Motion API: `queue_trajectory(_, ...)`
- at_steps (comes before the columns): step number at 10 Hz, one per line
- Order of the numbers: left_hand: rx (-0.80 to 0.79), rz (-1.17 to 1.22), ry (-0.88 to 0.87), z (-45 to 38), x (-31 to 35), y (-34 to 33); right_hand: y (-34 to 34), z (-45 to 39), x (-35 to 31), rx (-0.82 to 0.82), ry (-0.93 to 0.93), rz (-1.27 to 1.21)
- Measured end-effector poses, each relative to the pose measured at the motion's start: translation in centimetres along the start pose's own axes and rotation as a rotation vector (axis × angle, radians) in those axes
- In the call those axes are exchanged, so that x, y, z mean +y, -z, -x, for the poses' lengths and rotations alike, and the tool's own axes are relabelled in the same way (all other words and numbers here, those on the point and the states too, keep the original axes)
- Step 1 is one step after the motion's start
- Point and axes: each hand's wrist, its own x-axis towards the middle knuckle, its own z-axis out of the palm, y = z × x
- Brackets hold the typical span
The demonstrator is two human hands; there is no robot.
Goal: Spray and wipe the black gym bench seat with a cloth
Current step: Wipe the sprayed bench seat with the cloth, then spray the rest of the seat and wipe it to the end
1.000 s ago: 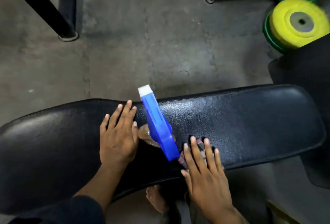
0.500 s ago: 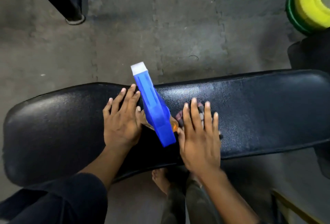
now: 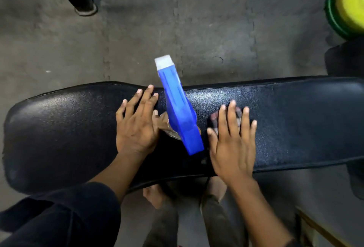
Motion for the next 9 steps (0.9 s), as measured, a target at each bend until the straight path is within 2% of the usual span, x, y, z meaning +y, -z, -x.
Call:
queue_trajectory(1,0.085,-0.055,-0.031,-0.1,-1.0,-1.5,2.0,-4.1,-0.6,-0.076,-0.008,0.005)
queue_trajectory(2,0.104,-0.142,-0.062,-0.3,-2.3,-2.6,3.2,-4.9,-1.3,-0.131,0.012,0.042)
queue_trajectory(3,0.19,-0.127,-0.081,-0.7,-3.0,-3.8,3.5,-2.5,-1.8,-0.075,0.011,-0.015)
queue_trajectory(4,0.236,-0.129,-0.127,-0.9,-3.6,-4.4,2.4,1.1,-3.4,-0.245,-0.062,0.128)
queue_trajectory(6,0.25,-0.123,-0.127,-1.1,-3.8,-4.8,0.5,4.0,-5.1,-0.043,-0.111,0.033)
queue_trajectory(7,0.226,-0.112,-0.12,-1.0,-4.0,-4.9,0.9,2.1,-4.6,-0.134,-0.148,0.038)
queue_trajectory(9,0.2,-0.13,-0.114,-1.1,-4.1,-5.0,1.5,-1.7,-3.8,-0.172,-0.051,-0.027)
